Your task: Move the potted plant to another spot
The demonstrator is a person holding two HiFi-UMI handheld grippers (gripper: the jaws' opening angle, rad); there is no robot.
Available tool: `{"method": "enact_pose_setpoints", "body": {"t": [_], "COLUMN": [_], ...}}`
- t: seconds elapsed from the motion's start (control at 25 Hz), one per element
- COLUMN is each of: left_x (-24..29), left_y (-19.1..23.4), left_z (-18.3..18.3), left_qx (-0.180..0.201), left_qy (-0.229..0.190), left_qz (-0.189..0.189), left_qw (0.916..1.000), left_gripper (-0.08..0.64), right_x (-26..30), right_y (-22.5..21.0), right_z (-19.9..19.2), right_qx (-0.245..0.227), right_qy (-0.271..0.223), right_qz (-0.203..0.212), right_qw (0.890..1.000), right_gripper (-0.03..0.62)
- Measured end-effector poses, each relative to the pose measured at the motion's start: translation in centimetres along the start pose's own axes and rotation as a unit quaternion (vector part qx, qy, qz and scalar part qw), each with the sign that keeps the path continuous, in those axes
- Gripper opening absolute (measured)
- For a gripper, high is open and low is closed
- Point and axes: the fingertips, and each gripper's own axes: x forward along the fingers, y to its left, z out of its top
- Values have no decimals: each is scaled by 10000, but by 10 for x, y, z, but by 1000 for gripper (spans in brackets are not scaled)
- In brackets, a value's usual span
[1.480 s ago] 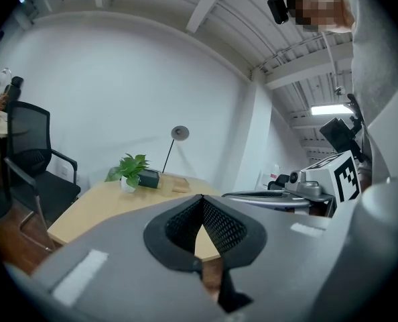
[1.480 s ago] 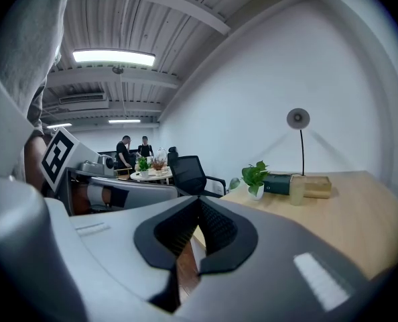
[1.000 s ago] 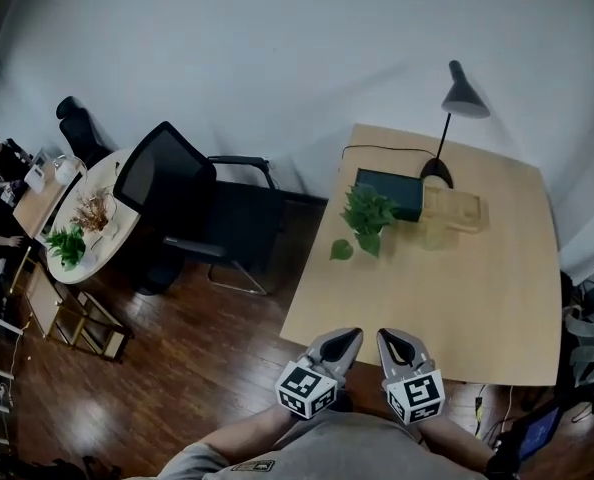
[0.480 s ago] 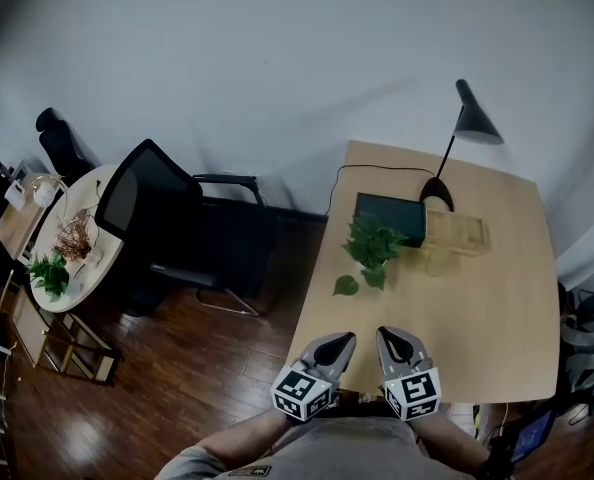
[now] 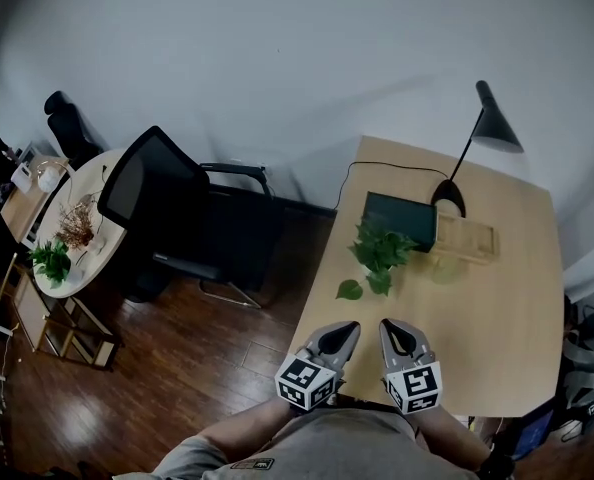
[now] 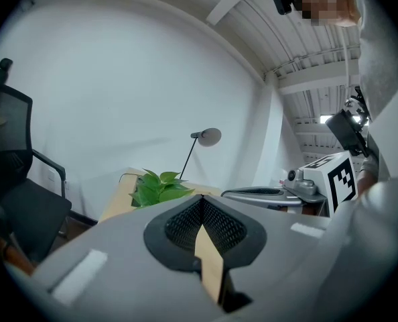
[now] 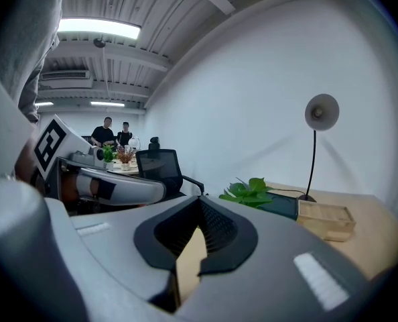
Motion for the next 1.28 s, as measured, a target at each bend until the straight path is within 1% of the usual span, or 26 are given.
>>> {"method": "enact_pose_setpoints", "body": {"t": [0.24,0.44,0.6,0.72,0.96,1.12,1.2,1.28], "left_x": [15,31,46,62,89,107,112,116], "left_y": [4,3,8,17,43,56,61,65], "left_z": [-4,-14,-23,-36,-72,-94,-102,-108], "left_qx": [-31,-64,-10,7,-71,-135,-174,-206], "left_qy": [53,190,305,445,867,1064,1133,1183], "left_qz": [41,34,91,150,381,478,523,562], "left_qw": [10000,9998,9995,9989,9955,9931,9920,9912], "left_gripper": [-6,-6,-6,-6,-6,-6,-6,-6], "right_x": [7,9,17,26,54,79,90,102], "right_y": [-12,-26,-38,-50,-80,-111,-123,-129], "right_z": [-6,-14,-26,-39,-73,-104,-115,-123], "right_qx": [-29,33,70,126,140,34,5,-129], "right_qy": [85,174,283,391,679,924,987,1052], "right_qz": [60,29,18,-2,-6,0,49,149], "right_qw": [9999,9998,9996,9992,9976,9957,9951,9943], "right_gripper": [5,5,5,5,5,5,5,5]}}
